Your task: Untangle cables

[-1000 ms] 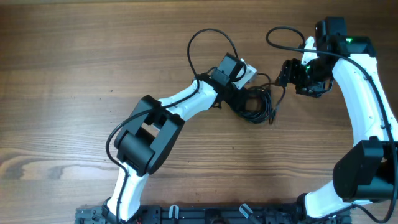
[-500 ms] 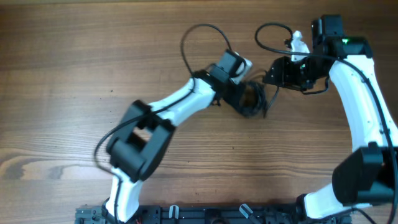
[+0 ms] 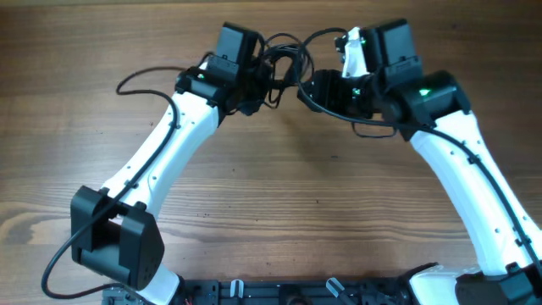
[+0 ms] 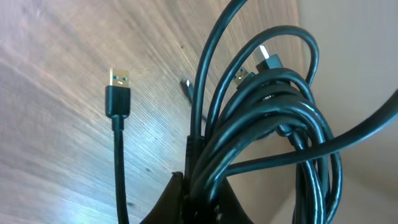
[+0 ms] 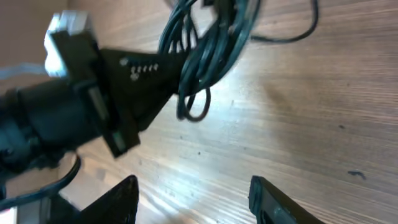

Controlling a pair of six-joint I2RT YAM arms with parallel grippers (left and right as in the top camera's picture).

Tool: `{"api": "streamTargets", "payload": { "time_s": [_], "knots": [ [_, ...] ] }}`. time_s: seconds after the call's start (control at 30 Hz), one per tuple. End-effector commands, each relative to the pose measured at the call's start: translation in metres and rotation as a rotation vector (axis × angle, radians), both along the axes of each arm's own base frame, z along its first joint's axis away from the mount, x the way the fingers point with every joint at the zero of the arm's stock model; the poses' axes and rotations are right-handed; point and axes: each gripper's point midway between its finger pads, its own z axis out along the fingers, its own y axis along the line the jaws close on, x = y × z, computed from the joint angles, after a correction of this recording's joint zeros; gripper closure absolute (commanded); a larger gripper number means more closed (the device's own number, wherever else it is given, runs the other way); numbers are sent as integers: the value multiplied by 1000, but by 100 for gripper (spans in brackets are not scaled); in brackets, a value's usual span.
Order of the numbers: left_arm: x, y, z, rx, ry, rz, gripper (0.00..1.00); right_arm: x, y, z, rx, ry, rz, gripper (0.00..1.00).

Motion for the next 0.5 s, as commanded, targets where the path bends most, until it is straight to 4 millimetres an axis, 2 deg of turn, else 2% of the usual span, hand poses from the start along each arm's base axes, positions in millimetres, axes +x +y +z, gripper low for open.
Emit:
{"api": "streamTargets", "payload": {
  "time_s": [0.0,0.13,0.23,0.4,0.47],
  "knots": [
    [-7,-13,12,-198,100,43,96,16,8,-11,0,37,-110,45],
    [-15,-16,10,-225,145,18,96,19,35,-26,10,48,-55,50],
    [-20,-15,7,-216,169,20,96,23,37,-39,1,79,-73,55],
    [-26,-24,11,-265,195,-23,96,32,40,-61,-25,108,-79,64],
    [-29,-27,12,-283,205,-40,96,35,39,-65,-38,106,-86,76]
  ]
}}
